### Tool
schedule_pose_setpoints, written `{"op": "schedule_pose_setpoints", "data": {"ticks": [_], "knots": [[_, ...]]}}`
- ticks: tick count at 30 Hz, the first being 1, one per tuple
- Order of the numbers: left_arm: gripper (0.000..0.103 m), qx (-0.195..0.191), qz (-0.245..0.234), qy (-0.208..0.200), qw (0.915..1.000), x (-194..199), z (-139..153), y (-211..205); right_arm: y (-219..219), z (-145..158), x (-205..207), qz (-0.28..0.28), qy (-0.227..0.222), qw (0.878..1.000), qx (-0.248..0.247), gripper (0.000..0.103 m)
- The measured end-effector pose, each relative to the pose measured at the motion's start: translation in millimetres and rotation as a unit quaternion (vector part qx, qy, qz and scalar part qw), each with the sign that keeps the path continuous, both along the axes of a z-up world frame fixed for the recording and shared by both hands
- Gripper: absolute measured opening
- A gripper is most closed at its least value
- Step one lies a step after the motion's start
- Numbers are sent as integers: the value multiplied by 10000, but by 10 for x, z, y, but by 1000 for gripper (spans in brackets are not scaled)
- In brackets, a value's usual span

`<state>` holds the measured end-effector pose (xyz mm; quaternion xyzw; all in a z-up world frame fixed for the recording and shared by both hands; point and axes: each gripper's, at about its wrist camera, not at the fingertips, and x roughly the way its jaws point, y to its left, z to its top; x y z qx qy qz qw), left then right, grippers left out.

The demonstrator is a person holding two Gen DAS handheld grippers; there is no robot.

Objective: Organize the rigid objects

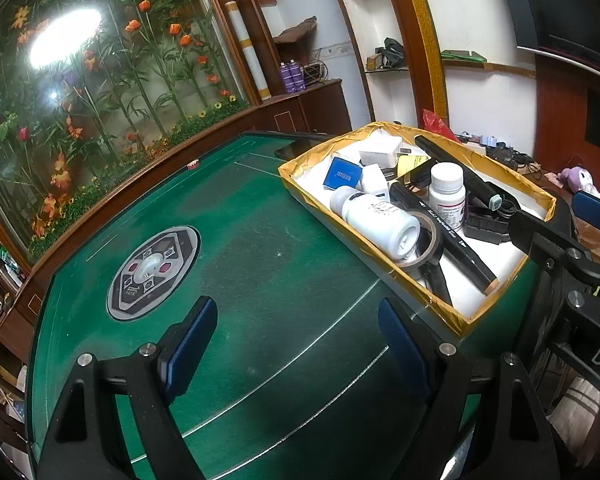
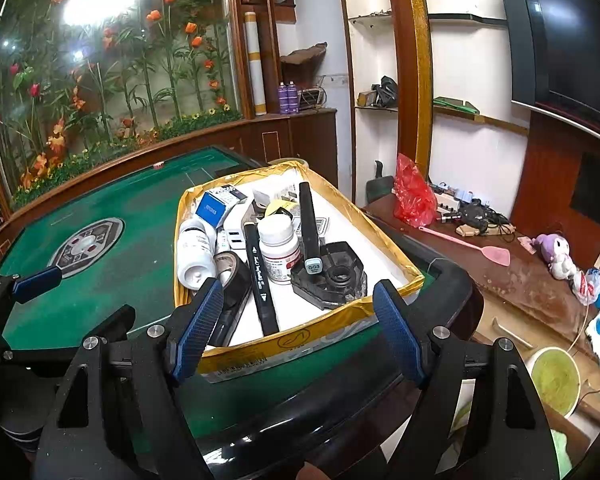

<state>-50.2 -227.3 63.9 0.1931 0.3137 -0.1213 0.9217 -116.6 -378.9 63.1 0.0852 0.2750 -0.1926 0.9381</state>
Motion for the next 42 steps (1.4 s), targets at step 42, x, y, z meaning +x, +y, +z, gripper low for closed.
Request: {"op": "schedule_pose_setpoints", "data": {"ticks": [42], "knots": [[83,94,41,-69,9999,17,-14,25,31,-9,-5,-20,-11,10000,39,79]]}}
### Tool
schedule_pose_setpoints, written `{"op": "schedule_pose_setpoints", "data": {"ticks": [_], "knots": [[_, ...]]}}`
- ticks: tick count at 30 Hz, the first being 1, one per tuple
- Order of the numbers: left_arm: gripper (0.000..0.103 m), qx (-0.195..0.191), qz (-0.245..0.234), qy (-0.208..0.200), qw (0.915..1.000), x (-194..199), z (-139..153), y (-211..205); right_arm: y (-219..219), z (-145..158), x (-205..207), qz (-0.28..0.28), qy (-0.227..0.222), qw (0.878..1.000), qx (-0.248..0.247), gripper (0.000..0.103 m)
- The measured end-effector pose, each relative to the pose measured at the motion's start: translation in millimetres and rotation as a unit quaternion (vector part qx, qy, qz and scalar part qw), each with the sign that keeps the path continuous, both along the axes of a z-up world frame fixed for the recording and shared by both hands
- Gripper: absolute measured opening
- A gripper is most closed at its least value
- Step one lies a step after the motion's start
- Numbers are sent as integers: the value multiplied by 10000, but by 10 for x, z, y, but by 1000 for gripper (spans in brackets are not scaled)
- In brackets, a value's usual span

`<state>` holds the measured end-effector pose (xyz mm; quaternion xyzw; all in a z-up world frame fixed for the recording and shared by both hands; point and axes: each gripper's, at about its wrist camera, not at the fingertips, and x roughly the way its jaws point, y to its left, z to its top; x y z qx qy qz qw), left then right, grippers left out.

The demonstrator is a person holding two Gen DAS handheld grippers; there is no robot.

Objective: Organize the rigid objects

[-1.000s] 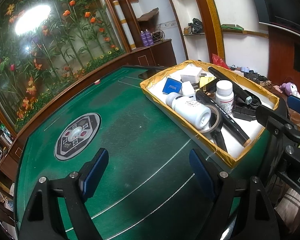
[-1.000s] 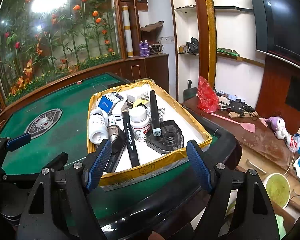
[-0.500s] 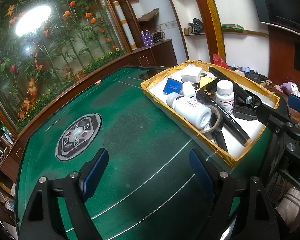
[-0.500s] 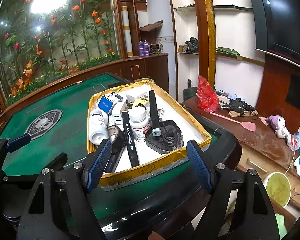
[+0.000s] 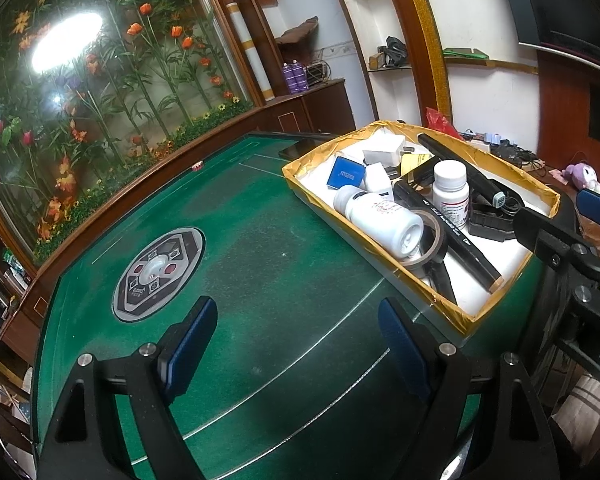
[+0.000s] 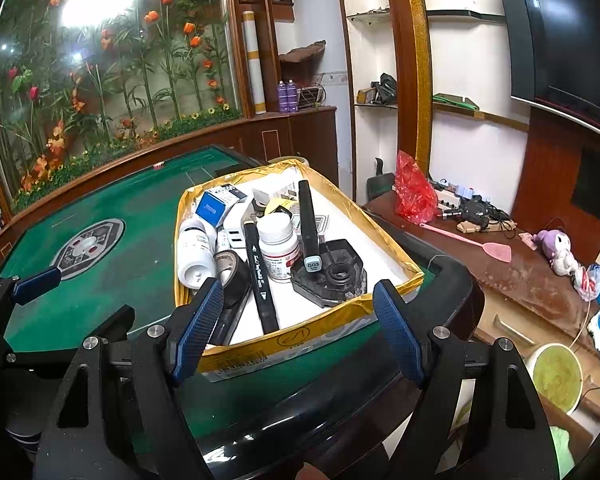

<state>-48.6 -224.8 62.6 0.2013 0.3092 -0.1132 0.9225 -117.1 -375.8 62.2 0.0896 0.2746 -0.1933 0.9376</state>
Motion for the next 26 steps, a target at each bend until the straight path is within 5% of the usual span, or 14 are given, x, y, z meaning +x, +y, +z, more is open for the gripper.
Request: {"op": "schedule_pose_setpoints", "data": {"ticks": [26], "knots": [[83,64,-118,-199,9997,-69,31,-21,11,-2,-33,-29,-13,10000,28,79]]}}
